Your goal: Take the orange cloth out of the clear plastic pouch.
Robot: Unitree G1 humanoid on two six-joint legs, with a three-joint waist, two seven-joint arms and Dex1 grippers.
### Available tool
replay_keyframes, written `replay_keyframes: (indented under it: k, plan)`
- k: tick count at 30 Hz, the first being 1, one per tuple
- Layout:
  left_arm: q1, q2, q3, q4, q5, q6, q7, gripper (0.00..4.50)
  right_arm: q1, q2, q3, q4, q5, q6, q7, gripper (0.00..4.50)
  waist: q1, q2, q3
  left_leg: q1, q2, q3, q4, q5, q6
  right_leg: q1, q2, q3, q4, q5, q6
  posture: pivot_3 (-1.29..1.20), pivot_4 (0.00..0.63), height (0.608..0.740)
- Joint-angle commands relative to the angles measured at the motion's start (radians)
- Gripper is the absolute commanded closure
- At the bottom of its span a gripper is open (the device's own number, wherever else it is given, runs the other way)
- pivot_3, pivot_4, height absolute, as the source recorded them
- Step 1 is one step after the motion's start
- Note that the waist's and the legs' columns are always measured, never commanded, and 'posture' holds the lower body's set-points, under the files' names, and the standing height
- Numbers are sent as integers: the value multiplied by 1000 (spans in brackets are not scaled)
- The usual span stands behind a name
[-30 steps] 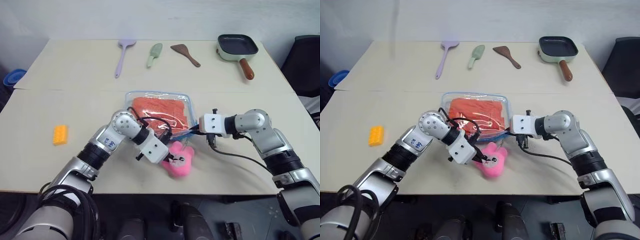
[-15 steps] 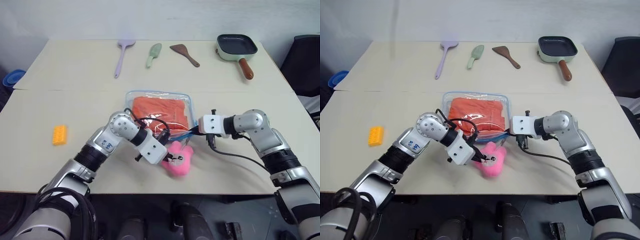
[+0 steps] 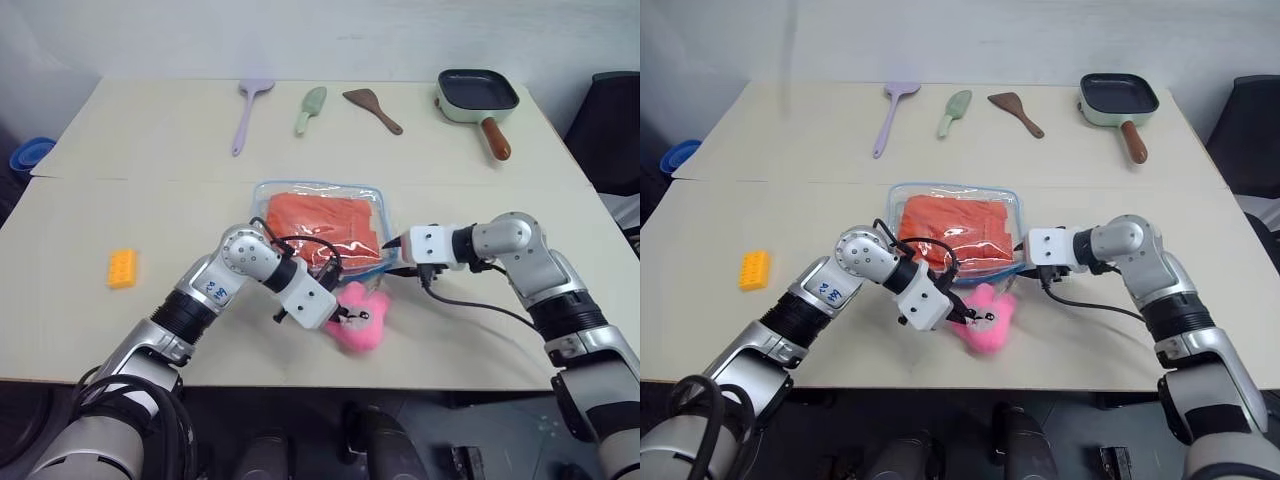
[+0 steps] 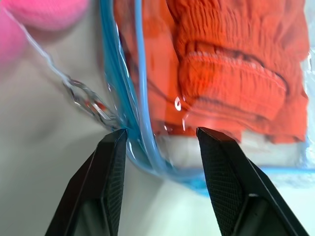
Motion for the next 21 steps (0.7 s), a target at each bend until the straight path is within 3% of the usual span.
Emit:
replay_keyframes:
  k: [1, 3, 6, 11, 21]
  plan:
    - [-8, 6, 1, 18, 28, -5, 1, 4500, -32, -26, -33, 17, 9, -44, 8, 2147, 0, 0, 0, 0, 0, 0, 0, 0, 0, 0, 0, 0, 0, 0, 0, 0, 150, 740]
    - [-11, 5, 0, 23, 29, -9, 2, 4500, -42, -30, -31, 31, 7, -62, 11, 2147, 0, 0, 0, 0, 0, 0, 0, 0, 0, 0, 0, 0, 0, 0, 0, 0, 150, 740]
    - [-14, 4, 1, 29, 30, -14, 4, 4500, -50, -29, -28, 49, 6, -81, 15, 2710, 0, 0, 0, 0, 0, 0, 0, 0, 0, 0, 0, 0, 0, 0, 0, 0, 150, 740]
    - [-16, 4, 2, 32, 31, -17, 7, 4500, -40, -18, -24, 50, 14, -94, 23, 4484, 0, 0, 0, 0, 0, 0, 0, 0, 0, 0, 0, 0, 0, 0, 0, 0, 150, 740]
    - [1, 28, 35, 24, 8, 26, 16, 4500, -43, -15, -26, 66, 0, -103, 1, 4484, 0, 0, 0, 0, 0, 0, 0, 0, 0, 0, 0, 0, 0, 0, 0, 0, 150, 740]
